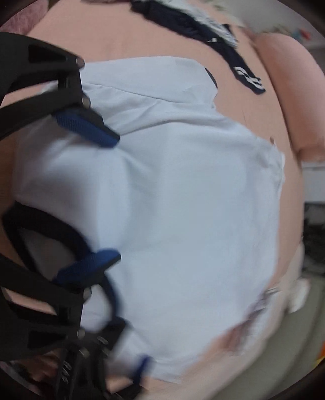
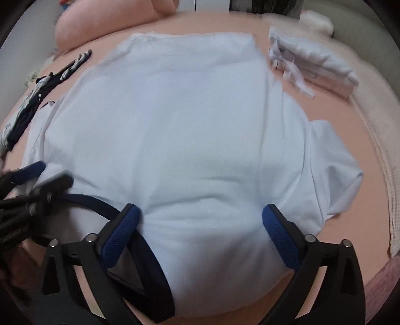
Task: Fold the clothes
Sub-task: 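Open both grippers to release the navy-trimmed hem and lift away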
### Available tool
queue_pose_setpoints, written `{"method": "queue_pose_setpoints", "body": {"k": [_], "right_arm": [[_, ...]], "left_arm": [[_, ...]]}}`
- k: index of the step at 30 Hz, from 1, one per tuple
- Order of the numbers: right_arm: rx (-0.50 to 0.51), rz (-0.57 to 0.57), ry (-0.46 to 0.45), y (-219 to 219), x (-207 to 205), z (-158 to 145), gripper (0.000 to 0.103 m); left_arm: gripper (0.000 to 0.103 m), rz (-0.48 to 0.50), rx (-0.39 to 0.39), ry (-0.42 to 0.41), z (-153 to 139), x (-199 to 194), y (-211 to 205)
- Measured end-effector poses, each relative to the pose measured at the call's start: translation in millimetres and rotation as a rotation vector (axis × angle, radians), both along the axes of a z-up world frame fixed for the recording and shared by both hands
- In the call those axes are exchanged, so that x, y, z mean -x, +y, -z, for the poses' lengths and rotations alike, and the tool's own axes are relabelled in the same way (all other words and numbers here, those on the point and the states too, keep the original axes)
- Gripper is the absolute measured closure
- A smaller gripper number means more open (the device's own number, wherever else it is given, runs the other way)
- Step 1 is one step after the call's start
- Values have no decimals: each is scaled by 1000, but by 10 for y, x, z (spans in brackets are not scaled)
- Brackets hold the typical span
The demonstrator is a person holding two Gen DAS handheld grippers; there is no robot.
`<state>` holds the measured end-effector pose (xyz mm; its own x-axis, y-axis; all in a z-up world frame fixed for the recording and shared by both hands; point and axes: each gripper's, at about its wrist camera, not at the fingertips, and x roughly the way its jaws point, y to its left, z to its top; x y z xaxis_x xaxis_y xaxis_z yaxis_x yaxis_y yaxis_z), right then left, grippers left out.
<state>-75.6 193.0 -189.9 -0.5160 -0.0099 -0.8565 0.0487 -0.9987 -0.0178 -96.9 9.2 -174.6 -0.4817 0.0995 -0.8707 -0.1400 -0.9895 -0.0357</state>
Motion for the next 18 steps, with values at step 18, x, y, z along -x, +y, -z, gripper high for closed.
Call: {"method": "queue_pose_setpoints", "body": {"k": [18], "right_arm": [[-147, -41, 157, -240, 50, -304, 1]], "left_arm": [[0, 22, 13, 32, 74, -95, -20]]}}
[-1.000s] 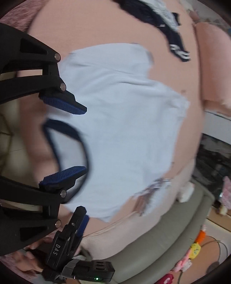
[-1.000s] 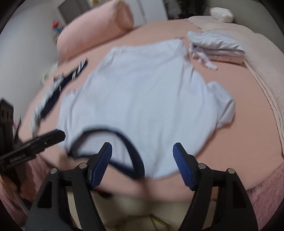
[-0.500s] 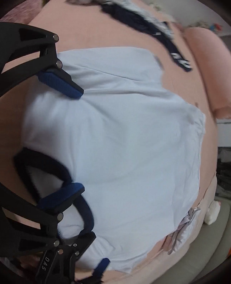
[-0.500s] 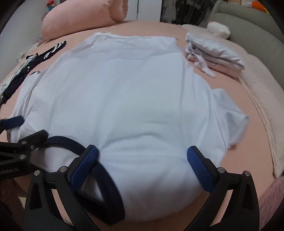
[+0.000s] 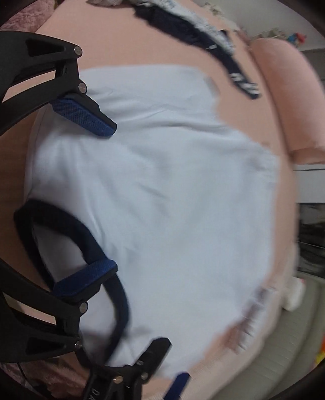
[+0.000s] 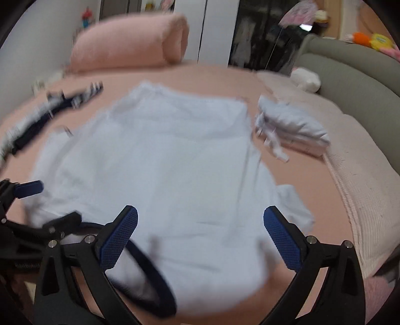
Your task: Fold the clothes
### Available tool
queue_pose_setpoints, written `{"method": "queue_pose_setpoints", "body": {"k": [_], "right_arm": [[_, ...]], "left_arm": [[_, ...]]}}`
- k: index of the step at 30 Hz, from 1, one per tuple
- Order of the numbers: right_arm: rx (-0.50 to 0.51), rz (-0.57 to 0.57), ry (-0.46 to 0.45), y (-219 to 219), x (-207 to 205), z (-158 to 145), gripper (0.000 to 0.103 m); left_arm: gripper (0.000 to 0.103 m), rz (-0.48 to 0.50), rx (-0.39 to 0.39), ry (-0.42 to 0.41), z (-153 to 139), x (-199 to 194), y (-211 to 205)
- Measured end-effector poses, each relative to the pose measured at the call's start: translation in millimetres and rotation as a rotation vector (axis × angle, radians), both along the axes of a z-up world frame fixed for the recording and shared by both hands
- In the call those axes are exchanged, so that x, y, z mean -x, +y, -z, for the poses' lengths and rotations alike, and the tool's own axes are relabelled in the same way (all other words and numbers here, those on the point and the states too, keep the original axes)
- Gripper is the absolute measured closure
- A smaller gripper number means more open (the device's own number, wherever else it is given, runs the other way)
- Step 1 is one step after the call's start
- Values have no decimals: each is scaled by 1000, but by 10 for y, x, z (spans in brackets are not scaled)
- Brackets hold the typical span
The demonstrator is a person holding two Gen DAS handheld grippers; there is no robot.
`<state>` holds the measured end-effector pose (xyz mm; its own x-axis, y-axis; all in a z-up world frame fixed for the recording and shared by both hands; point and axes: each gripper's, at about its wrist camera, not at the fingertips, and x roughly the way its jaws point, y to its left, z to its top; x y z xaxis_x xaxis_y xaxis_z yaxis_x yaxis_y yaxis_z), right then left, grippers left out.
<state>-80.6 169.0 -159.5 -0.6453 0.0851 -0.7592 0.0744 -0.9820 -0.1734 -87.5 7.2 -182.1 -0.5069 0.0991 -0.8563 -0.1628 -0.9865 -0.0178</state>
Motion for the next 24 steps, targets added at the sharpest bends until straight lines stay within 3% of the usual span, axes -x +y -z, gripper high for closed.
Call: {"method": "queue_pose_setpoints", "body": {"k": [3, 7, 10, 12, 15, 17, 19, 21, 24], "right_arm": [[36, 44, -60, 60, 16, 305, 1], [83, 55, -98, 161, -169, 246, 1], [108, 52, -114, 196, -240, 136, 1], [136, 42, -56, 179, -241, -14, 1], [80, 42, 53, 101, -96, -157, 1], [-14, 42, 32, 39, 100, -41, 1], [-113, 50, -51, 6, 253, 215, 1], [-74, 72, -24, 111, 150, 263, 1], [-7, 101, -52, 231, -15, 221, 1]], "left_arm": [[0, 23, 9, -26, -13, -105, -54], [0, 49, -3, -50, -92, -242, -150], [0, 2, -64, 52, -289, -214, -247], [0, -32, -69, 107, -363, -142, -277], [0, -80, -27, 46, -194, 32, -286], [0, -106, 3, -21, -7, 71, -325], [0, -98, 34, -25, -18, 9, -321], [0, -84, 49, -31, -41, -106, -323], [0, -84, 32, -9, -118, -182, -372]]}}
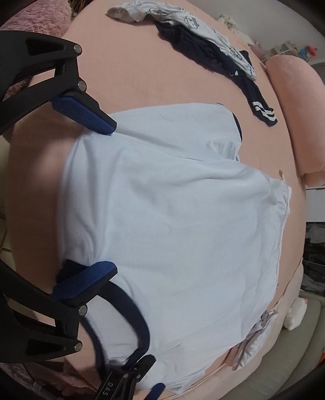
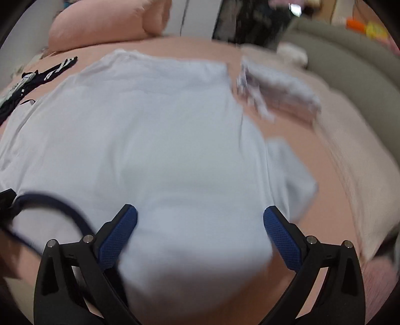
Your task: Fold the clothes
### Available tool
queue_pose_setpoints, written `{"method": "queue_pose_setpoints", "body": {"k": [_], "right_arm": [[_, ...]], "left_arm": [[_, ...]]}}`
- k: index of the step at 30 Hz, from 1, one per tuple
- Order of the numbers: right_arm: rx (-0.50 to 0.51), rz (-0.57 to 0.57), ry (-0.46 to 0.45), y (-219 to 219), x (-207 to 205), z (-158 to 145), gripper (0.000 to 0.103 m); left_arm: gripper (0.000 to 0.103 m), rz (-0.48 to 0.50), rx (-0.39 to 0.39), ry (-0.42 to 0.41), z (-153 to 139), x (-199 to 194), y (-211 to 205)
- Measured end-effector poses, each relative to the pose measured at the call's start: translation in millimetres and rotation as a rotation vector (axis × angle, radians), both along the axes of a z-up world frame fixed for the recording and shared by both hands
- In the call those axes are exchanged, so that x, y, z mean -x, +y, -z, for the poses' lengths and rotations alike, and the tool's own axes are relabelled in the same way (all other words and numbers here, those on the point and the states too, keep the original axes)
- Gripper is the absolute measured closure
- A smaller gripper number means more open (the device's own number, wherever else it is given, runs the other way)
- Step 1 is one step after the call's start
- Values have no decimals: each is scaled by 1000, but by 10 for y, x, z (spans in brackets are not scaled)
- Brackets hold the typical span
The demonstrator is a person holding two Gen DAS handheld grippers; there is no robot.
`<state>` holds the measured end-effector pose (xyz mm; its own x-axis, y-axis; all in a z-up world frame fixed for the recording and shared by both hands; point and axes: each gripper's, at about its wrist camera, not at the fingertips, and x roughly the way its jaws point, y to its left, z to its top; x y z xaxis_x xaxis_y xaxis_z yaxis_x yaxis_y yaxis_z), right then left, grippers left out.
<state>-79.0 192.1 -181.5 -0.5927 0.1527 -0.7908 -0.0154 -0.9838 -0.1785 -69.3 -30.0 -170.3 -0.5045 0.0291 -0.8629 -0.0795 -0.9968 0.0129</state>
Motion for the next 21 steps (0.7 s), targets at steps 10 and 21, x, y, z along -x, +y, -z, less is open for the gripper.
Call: {"method": "queue_pose_setpoints", "body": {"k": [10, 21], "right_arm": [[6, 48, 74, 177, -205, -374, 1], [-111, -45, -19, -169, 217, -83, 1]], "left_arm": [[0, -228, -330, 54, -124, 221, -641], [0, -175, -8, -4, 134, 421, -321]]}}
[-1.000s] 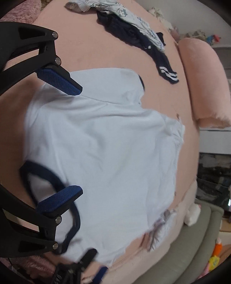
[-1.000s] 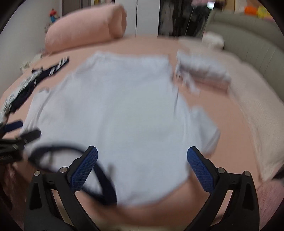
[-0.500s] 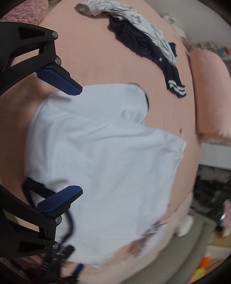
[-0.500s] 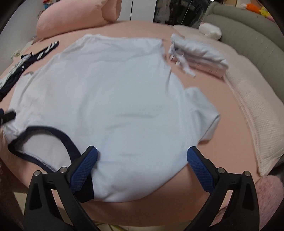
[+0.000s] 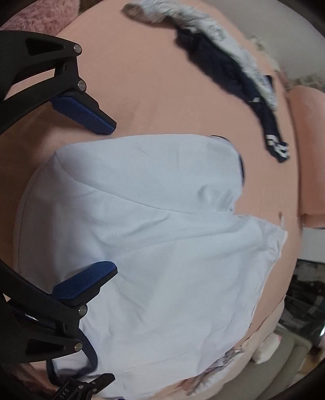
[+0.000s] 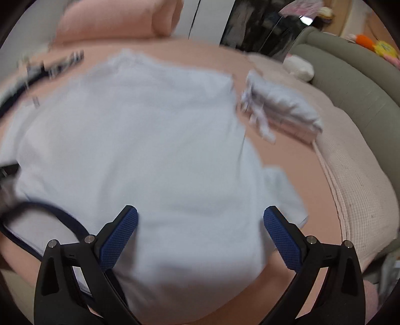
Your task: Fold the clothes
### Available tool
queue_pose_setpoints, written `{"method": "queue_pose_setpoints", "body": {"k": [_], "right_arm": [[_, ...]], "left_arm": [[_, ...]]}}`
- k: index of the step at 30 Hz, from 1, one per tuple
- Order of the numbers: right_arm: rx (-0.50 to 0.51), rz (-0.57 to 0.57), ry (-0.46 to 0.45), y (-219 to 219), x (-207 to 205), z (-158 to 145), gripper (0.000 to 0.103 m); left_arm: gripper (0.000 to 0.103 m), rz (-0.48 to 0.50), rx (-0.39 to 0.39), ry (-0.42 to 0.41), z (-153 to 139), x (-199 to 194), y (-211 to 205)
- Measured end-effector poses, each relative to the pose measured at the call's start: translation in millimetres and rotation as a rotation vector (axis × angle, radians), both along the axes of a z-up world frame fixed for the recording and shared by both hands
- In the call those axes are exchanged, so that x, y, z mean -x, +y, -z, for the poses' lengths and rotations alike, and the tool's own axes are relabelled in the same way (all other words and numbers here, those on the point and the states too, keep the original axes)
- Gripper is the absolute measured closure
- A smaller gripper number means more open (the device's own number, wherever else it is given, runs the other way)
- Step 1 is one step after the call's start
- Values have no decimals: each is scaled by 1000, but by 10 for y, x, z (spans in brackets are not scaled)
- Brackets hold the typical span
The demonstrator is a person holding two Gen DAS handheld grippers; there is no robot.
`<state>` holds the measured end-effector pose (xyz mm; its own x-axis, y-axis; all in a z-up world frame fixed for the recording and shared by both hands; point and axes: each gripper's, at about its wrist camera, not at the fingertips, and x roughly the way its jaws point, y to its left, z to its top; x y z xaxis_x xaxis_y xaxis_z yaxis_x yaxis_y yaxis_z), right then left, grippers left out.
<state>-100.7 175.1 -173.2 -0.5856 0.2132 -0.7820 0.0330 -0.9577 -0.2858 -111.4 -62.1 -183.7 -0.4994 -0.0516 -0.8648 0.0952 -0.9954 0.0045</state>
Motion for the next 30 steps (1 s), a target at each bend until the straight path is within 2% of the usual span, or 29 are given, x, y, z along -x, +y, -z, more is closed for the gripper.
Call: {"method": "queue_pose_setpoints", "body": {"k": [4, 7, 9, 10, 13, 15, 16, 19, 21, 24, 26, 28, 30], "right_arm": [[-8, 13, 80, 155, -231, -206, 1], [-9, 49, 143, 334, -360, -375, 1], [25, 119, 143, 559, -371, -425, 1], [50, 156, 118, 669, -357, -382, 1], [147, 239, 9, 900, -300, -181, 1], [186, 247, -31, 910, -307, -115, 1], [188, 243, -26, 884, -319, -121, 1], [143, 183, 89, 650, -384, -323, 1], [160, 104, 142, 426, -368, -428, 1], [170, 0, 109, 88, -168, -376, 1], [170, -55, 77, -105, -26, -303, 1], [136, -51, -6, -168, 85, -54, 1], [141, -40, -24, -124, 46, 112, 1]], "left_arm": [[0, -17, 48, 135, -262, -134, 30], [0, 77, -56, 226, -470, -220, 149], [0, 161, -92, 183, -411, -209, 317], [0, 194, -82, 150, -345, -200, 409], [0, 265, 5, 68, -147, -188, 644], [0, 287, 31, 75, -156, -272, 746], [0, 294, 38, 103, -200, -304, 760], [0, 306, 42, 200, -349, -378, 771], [0, 308, 8, 173, -317, -320, 753], [0, 296, -37, 93, -168, -234, 730], [0, 288, -39, 42, -50, -216, 734], [0, 305, -24, 32, -23, -260, 755], [0, 327, -7, 14, -19, -306, 752]]}}
